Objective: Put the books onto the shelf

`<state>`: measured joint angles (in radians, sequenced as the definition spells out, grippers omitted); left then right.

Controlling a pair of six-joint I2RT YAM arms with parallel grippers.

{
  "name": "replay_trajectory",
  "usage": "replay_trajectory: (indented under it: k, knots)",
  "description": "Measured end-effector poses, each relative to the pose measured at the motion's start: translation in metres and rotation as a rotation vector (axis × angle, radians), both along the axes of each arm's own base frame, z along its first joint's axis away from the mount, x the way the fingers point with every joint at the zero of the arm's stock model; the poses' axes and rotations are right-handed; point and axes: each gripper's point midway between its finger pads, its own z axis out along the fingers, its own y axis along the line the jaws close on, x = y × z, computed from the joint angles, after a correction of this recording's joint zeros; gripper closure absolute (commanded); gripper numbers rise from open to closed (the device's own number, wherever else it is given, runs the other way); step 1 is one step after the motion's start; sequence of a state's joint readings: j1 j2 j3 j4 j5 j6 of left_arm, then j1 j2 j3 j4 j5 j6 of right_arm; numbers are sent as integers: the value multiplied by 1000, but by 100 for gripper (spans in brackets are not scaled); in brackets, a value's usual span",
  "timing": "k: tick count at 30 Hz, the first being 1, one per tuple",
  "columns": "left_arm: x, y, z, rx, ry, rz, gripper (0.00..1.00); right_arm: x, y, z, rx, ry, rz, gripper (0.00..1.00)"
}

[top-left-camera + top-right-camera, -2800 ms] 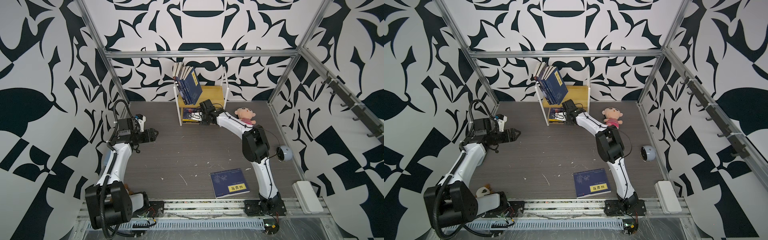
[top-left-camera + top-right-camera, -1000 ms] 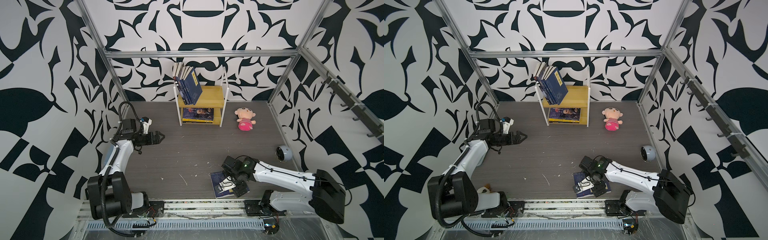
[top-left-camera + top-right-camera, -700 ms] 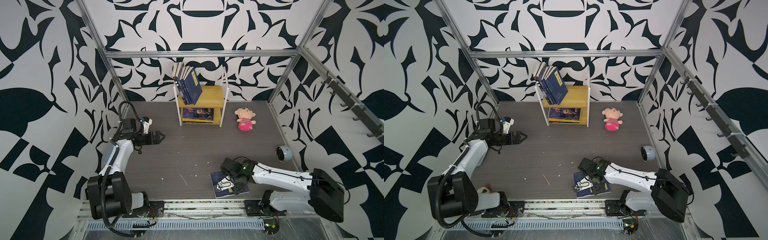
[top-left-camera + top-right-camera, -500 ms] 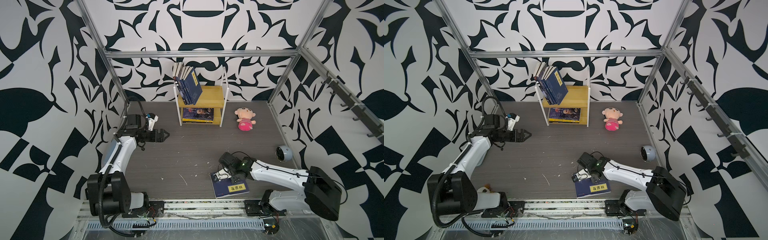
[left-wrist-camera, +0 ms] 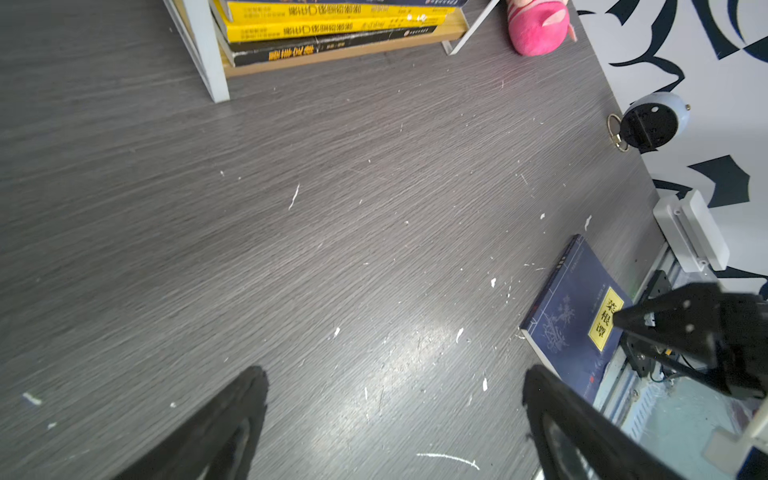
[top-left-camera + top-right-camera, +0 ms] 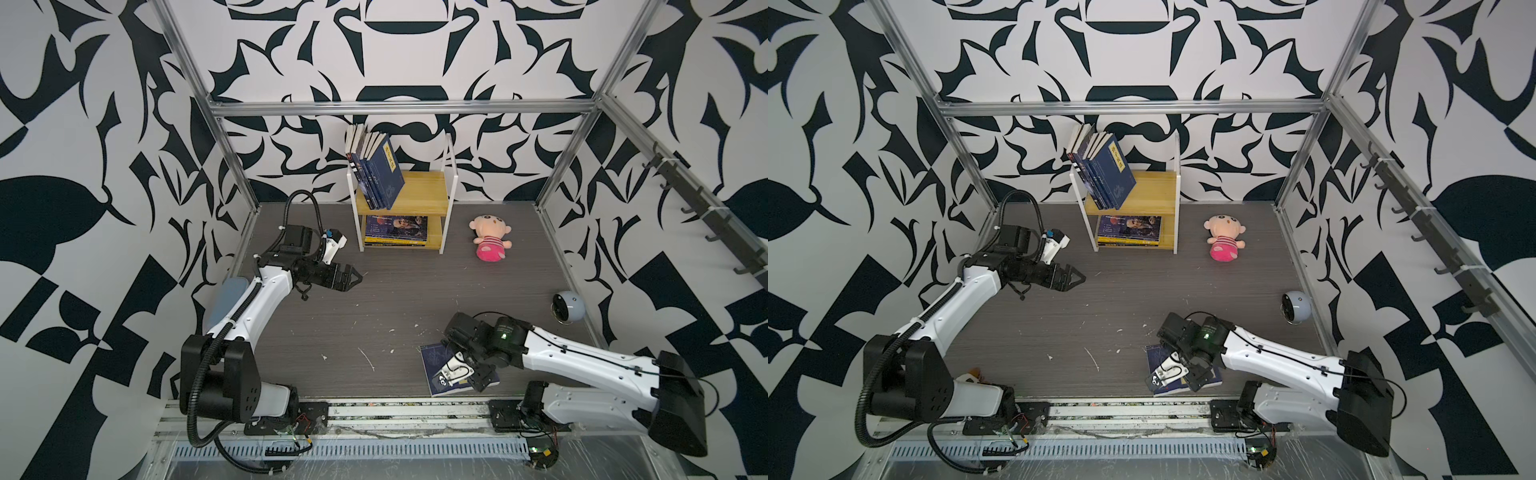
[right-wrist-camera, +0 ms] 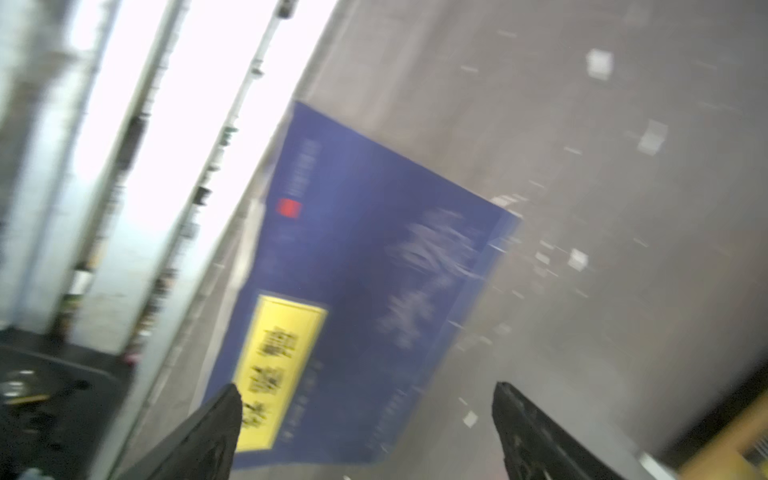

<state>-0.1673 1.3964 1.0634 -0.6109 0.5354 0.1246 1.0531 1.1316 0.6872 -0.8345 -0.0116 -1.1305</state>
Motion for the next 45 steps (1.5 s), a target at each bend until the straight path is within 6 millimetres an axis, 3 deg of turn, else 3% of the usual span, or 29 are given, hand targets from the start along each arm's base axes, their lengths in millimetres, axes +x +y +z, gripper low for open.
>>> replay_trajectory:
  k: [5, 9, 13, 19, 24, 28, 30, 33, 37, 40, 45]
  knots:
    - [2, 3, -1, 8, -3, 8, 0, -24, -20, -42, -165, 48, 81, 3]
    - [4, 7, -1, 13, -4, 22, 0, -10, -10, -45, -142, -37, 70, 2]
    - [4, 8, -1, 14, -3, 25, 0, 5, -15, -44, -158, -85, 28, 3]
    - [3, 1, -5, 17, 12, 2, 0, 50, -33, -39, -190, -202, -87, 3]
    - [10, -36, -3, 25, 21, -96, 2, 111, -36, -29, -177, -346, -272, 5]
    - [7, -77, -4, 14, 46, -168, 3, 162, -21, 7, -51, -403, -586, 7]
    - [2, -93, -9, -3, 89, -168, 4, 171, -7, 30, 63, -384, -731, 9]
    - [-6, -109, -21, -57, 192, -120, 5, 166, 13, 57, 249, -285, -967, 10]
    - [-17, -107, -54, -117, 347, 4, 5, 147, 24, 74, 442, -73, -1339, 16]
    - [-19, -109, -71, -132, 439, 61, 4, 134, 25, 67, 538, 83, -1595, 18]
    - [-13, -114, -83, -157, 502, 113, 4, 117, 5, 38, 542, 198, -1913, 20]
